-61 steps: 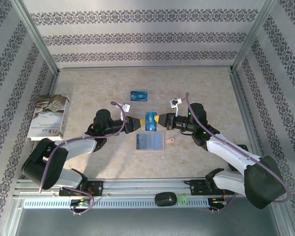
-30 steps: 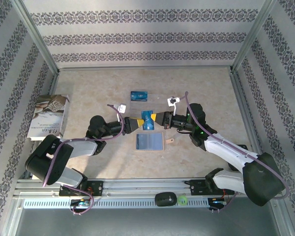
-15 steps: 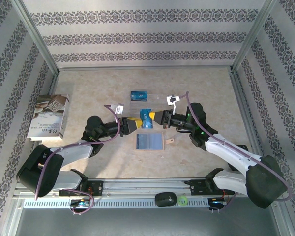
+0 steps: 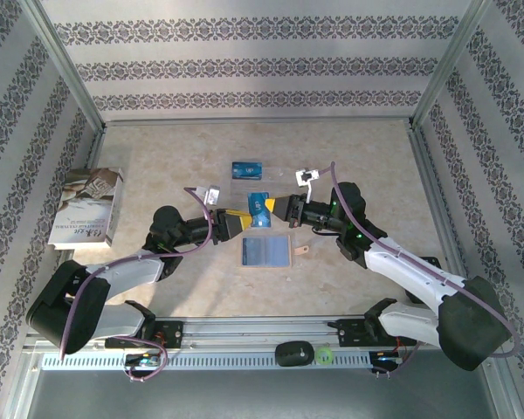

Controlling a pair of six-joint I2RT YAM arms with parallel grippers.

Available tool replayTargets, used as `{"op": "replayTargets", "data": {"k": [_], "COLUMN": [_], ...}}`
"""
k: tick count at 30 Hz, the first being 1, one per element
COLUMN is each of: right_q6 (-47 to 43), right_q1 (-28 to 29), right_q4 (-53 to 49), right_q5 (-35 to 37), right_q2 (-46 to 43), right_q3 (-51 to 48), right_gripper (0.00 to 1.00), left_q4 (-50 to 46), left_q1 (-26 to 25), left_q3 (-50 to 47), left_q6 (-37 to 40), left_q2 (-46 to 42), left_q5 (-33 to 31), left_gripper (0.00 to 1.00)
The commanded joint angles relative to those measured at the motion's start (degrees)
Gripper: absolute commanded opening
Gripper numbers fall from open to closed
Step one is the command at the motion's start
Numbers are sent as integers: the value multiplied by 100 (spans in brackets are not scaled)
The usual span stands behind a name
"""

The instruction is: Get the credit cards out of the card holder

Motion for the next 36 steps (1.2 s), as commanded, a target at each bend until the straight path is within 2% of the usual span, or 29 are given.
{"op": "replayTargets", "data": {"k": [1,8,21,26,29,30,31,32,36], "right_q6": [-95,-211,-273,-265,-267,-267,-242,-205,1], "right_q1": [79,83,373,374,366,337,267,175,-447], "right_q4": [4,-316,-151,-164,-163,-168,-193,-200,-141], "right_q5": [33,139,170,211,176,175,179,207,169], "right_q2": [-200,-379,-55,51,113,122,96,47,-443], "right_q3": [216,150,453,392,342,303,243,154,-408], "right_gripper": [0,0,0,0,0,2,9,12,15], "left_q4": [-114,-338,-308,-259,-416,-599,-870,-1274,-3412], "left_q1": [83,209,209,210,210,214,216,212,209], "left_q3": [-42,-102,-90,-53,99,216,352,507,1329], "left_q6": [161,238,172,169,285,396,573,787,2115], "left_q2": [-125,-367,-393,-464,-495,-521,-563,-604,-689], "left_q5": [-24,-29,57,94,163,183,223,247,95], "left_gripper": [33,33,32,20,1,0,0,0,0]}}
